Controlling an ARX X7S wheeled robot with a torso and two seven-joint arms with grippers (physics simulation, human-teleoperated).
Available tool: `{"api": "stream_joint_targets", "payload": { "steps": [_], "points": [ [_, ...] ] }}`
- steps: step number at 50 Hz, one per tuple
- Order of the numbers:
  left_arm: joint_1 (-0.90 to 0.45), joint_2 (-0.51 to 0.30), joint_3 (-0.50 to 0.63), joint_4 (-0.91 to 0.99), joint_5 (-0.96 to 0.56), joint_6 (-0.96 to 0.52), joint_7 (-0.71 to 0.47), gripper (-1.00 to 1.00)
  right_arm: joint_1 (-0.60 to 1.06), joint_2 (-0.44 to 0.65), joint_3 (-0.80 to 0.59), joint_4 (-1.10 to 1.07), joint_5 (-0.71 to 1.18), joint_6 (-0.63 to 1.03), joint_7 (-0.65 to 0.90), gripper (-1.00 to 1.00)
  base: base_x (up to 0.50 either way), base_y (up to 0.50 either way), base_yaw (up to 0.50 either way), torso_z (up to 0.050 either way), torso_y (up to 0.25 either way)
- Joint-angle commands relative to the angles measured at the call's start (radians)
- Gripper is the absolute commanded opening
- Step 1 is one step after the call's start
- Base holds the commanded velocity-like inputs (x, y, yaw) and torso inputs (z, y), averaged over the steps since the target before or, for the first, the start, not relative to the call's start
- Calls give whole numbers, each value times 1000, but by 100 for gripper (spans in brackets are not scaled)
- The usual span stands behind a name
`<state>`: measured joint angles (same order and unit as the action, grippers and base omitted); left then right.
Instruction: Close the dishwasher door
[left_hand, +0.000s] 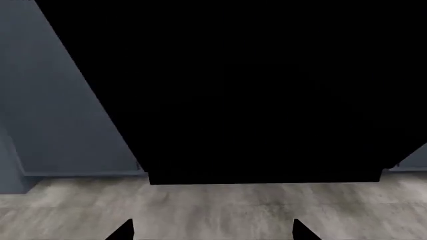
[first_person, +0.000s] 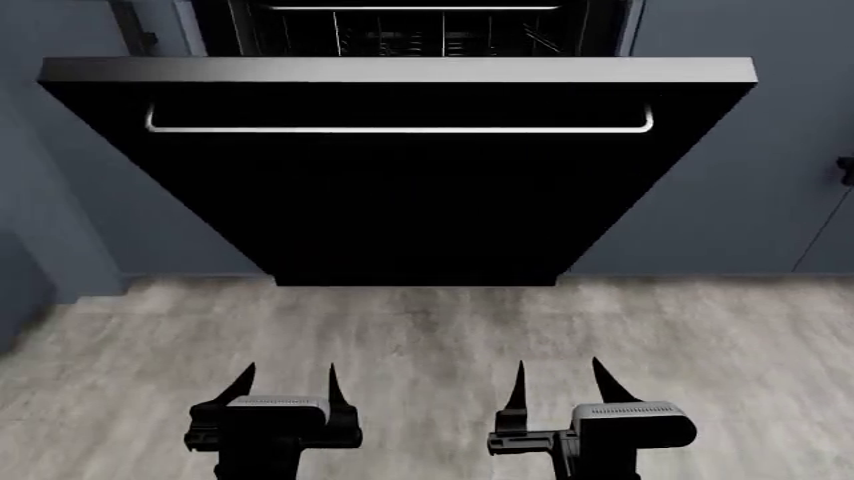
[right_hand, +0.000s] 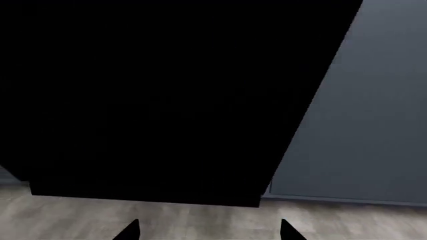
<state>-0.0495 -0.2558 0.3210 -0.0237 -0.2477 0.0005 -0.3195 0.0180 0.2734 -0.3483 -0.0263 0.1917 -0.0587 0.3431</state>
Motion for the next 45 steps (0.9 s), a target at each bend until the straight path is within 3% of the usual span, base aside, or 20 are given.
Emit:
{"api": "stream_joint_targets", "payload": {
  "steps": [1, 7, 16, 45],
  "points": [
    [-2, -3, 5, -1, -2, -1, -4, 100, 1, 3, -4, 0, 2, -1, 2, 100, 0, 500, 0, 0, 0],
    [-2, -5, 9, -1, -2, -1, -4, 100, -1, 4, -1, 1, 14, -8, 1, 100, 0, 500, 0, 0, 0],
    [-4, -8, 13, 0, -2, -2, -7, 100, 0, 3, -1, 4, 30, -12, -4, 100, 34, 0, 0, 0, 0],
    [-3, -13, 19, 1, -11, 6, -19, 100, 4, 10, -11, 8, 44, -9, -4, 100, 496, 12, 0, 0, 0]
  ]
}}
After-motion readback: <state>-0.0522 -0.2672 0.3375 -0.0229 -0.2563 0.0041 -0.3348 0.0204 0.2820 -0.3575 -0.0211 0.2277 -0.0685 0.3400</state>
